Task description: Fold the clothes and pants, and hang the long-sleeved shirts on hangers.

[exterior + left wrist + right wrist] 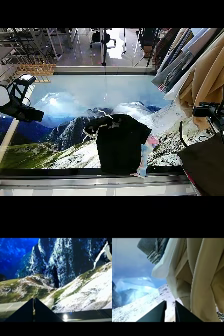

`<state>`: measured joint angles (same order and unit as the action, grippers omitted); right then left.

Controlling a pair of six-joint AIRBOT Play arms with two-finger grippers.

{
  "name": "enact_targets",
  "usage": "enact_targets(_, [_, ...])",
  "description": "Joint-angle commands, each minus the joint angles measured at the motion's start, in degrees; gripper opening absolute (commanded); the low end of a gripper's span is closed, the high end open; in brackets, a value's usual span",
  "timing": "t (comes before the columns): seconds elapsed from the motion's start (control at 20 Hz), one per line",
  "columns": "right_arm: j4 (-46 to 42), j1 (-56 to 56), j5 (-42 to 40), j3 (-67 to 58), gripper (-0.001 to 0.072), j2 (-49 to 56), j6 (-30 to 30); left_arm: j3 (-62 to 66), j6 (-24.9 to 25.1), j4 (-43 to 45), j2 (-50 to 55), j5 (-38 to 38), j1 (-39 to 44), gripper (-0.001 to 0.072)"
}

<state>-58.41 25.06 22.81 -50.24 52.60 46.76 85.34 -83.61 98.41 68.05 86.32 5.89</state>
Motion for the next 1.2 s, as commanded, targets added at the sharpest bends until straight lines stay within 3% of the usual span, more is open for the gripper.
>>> enact_targets(0.0, [0.5,-0.1,-1.6,-0.1,0.0153,0.0,0.0,0.0,0.0,-0.1,0.0,-0.5,0.1,0.0018])
enact_targets(0.15, [3.9,-0.1,1.6,-0.1,0.0156,-0.1,3.7,0.0,0.0,-3.3,0.7,-0.4,0.1,0.0018])
enact_targets(0.3, [4.8,-0.1,15.3,0.0,0.0171,0.0,11.9,-0.1,-0.4,-11.6,2.6,0.0,0.1,0.0028])
enact_targets(0.35, [5.1,-0.1,19.3,0.0,0.0171,0.0,13.1,-0.3,-0.4,-15.8,3.6,0.0,0.2,0.011])
enact_targets(0.45, [6.2,-0.1,26.1,0.0,0.017,0.0,13.2,-1.4,0.1,-24.8,5.9,-0.3,0.2,0.0452])
enact_targets(0.55, [8.0,-0.1,33.8,0.1,0.0173,0.0,13.2,-3.1,3.0,-35.0,9.1,-1.5,0.2,0.0582])
enact_targets(0.6, [9.3,-0.1,37.9,0.3,0.0178,0.1,13.2,-3.9,5.7,-42.2,11.0,-1.7,0.3,0.0597])
enact_targets(0.65, [11.2,-0.1,41.6,0.7,0.0248,0.1,13.1,-4.3,7.4,-50.8,13.5,-1.7,0.8,0.0597])
enact_targets(0.75, [15.0,-0.1,47.2,2.7,0.0662,0.1,12.9,-4.3,17.7,-66.7,18.4,-1.8,4.1,0.0597])
enact_targets(0.8, [15.6,-0.1,48.3,4.4,0.0685,0.2,13.0,-4.3,21.4,-70.6,20.1,-3.5,7.0,0.0596])
enact_targets(0.85, [15.6,-0.1,48.3,6.1,0.0686,0.5,13.4,-4.3,21.6,-70.8,21.4,-8.6,10.7,0.0596])
enact_targets(1.05, [15.6,-0.1,47.5,11.6,0.0686,5.9,15.0,-3.5,17.9,-66.1,26.2,-33.4,21.6,0.0581])
enact_targets(1.15, [15.6,-0.1,46.4,12.1,0.0685,9.9,15.3,0.0,17.3,-65.9,30.5,-36.7,23.2,0.0581])
